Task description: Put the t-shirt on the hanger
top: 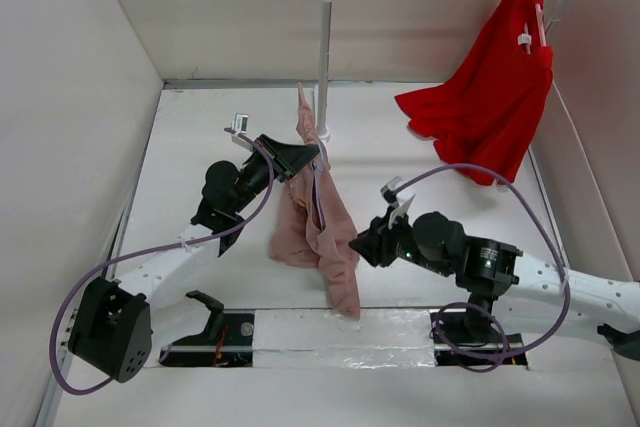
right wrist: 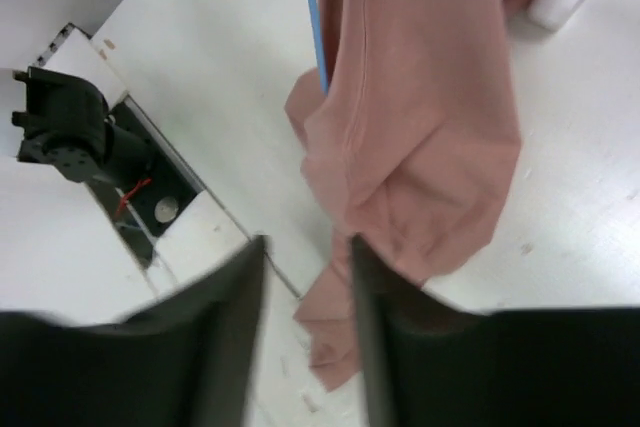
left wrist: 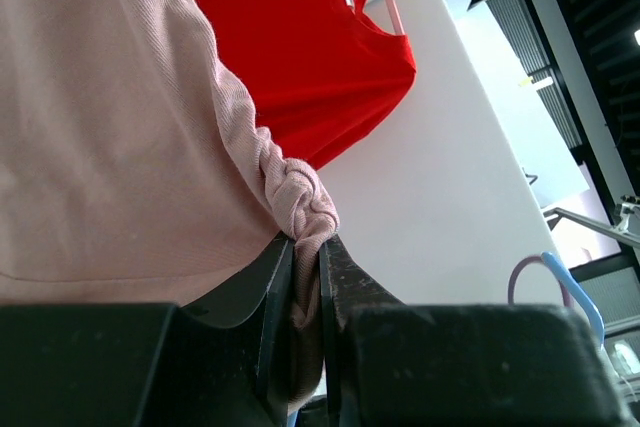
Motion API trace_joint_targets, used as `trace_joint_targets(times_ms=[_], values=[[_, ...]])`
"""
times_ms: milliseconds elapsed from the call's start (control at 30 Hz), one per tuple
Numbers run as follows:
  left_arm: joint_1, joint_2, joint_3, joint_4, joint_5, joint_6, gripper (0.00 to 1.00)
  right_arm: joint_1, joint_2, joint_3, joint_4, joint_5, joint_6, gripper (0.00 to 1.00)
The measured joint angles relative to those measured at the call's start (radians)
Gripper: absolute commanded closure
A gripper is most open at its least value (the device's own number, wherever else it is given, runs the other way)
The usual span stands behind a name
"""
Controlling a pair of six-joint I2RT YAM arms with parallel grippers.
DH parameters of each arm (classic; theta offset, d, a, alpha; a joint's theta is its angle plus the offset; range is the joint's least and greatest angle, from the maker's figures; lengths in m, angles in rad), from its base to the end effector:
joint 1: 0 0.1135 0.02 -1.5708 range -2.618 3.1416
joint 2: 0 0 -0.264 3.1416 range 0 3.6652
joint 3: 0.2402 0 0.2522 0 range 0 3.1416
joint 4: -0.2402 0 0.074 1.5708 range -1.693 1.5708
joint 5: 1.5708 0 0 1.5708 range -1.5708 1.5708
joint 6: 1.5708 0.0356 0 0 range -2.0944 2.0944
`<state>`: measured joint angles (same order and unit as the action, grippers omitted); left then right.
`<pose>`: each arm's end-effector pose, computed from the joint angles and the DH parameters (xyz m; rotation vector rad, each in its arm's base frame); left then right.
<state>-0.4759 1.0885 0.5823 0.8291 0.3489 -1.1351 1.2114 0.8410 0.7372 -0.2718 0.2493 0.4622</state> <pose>0.2102 -0.1220 0.3152 -0.1291 1.4391 -1.5773 0.0767 0.1792 0.3048 -0.5810 1.9506 0.8546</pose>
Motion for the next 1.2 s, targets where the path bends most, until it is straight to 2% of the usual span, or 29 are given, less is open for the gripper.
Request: trace_joint_targets(times_ms=[67,133,167,200,333,400,600,700,733,800,833,933,967,1067,1200], values=[[0.0,0.0,0.0,0.003,0.005,-0.004,1.0,-0.036,0.003,0.013,0.026,-0.017,-0.003,0.67],[0.0,0.0,0.0,0.009,0.01,-0.005,1.0,-0.059,0.032,0.023,0.064,-0.023,-0.009,0.53],[0.0,0.0,0.0,0.01,0.011,-0.005,1.0,-0.063,0.057,0.024,0.089,-0.029,-0.015,0.4],[0.0,0.0,0.0,0.01,0.013,-0.005,1.0,-0.064,0.082,0.024,0.11,-0.036,-0.017,0.38],[0.0,0.0,0.0,0.011,0.018,-0.005,1.0,-0.067,0.196,0.026,0.166,-0.075,-0.035,0.41],[0.0,0.0,0.0,0.011,0.023,-0.005,1.0,-0.071,0.237,0.026,0.186,-0.091,-0.041,0.47],[0.0,-0.013,-0.001,0.012,0.042,-0.007,1.0,-0.093,0.286,0.027,0.243,-0.096,-0.048,0.51],[0.0,-0.024,-0.01,0.016,0.047,-0.009,1.0,-0.113,0.286,0.027,0.269,-0.1,-0.056,0.64],[0.0,-0.026,-0.014,0.017,0.049,-0.009,1.0,-0.122,0.286,0.027,0.28,-0.101,-0.055,0.64],[0.0,-0.026,-0.014,0.017,0.053,-0.008,1.0,-0.136,0.286,0.026,0.302,-0.106,-0.055,0.75],[0.0,-0.026,-0.016,0.018,0.055,-0.009,1.0,-0.143,0.287,0.026,0.308,-0.109,-0.06,0.77],[0.0,-0.028,-0.019,0.02,0.06,-0.011,1.0,-0.152,0.288,0.026,0.319,-0.121,-0.058,0.64],[0.0,-0.028,-0.019,0.02,0.063,-0.011,1.0,-0.156,0.288,0.026,0.323,-0.128,-0.058,0.52],[0.0,-0.029,-0.019,0.021,0.063,-0.013,1.0,-0.166,0.294,0.026,0.342,-0.158,-0.059,0.5],[0.0,-0.029,-0.02,0.028,0.069,-0.019,1.0,-0.18,0.301,0.02,0.364,-0.187,-0.055,0.58]])
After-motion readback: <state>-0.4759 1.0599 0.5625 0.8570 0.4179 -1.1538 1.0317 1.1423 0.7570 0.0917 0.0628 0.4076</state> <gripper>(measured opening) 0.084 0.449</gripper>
